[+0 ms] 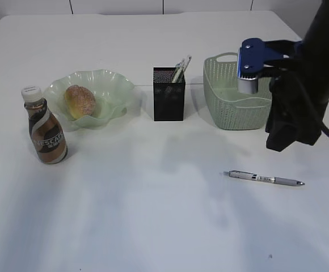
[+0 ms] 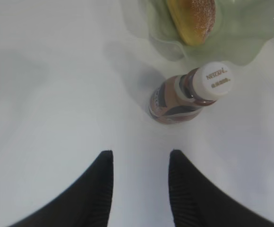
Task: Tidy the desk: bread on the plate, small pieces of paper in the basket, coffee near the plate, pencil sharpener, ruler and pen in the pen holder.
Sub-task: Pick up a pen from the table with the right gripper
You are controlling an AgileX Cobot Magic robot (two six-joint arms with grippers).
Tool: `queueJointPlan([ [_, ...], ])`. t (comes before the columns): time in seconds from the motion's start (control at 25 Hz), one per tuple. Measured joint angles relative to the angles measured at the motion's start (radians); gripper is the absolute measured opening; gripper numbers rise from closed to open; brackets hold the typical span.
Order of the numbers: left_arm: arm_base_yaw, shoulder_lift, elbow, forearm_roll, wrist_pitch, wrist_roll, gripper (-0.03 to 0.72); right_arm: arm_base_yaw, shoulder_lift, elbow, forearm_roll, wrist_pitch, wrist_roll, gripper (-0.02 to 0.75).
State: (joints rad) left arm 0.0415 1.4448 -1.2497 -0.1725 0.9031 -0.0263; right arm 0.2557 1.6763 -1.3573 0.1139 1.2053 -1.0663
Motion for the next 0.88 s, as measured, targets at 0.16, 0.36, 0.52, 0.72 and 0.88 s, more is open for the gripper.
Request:
queueJointPlan([
  [0.16,0.000,0.000,0.002,0.000,0.006,0.013,0.275,0.000,0.077,0.000,0.009,-0.042,-0.022,0.343],
  [0.36,0.000,0.000,0.020,0.000,0.006,0.026,0.275,0.000,0.130,0.000,0.016,-0.091,-0.084,0.354],
  [0.52,0.000,0.002,0.033,0.000,0.011,0.026,0.275,0.000,0.158,0.000,0.016,-0.116,-0.108,0.356],
  [0.72,0.000,0.002,0.033,-0.002,0.011,0.026,0.275,0.000,0.182,0.000,0.011,-0.165,-0.136,0.355],
  [0.88,0.000,0.002,0.033,-0.006,0.011,0.035,0.275,0.000,0.220,0.000,0.010,-0.188,-0.151,0.356],
])
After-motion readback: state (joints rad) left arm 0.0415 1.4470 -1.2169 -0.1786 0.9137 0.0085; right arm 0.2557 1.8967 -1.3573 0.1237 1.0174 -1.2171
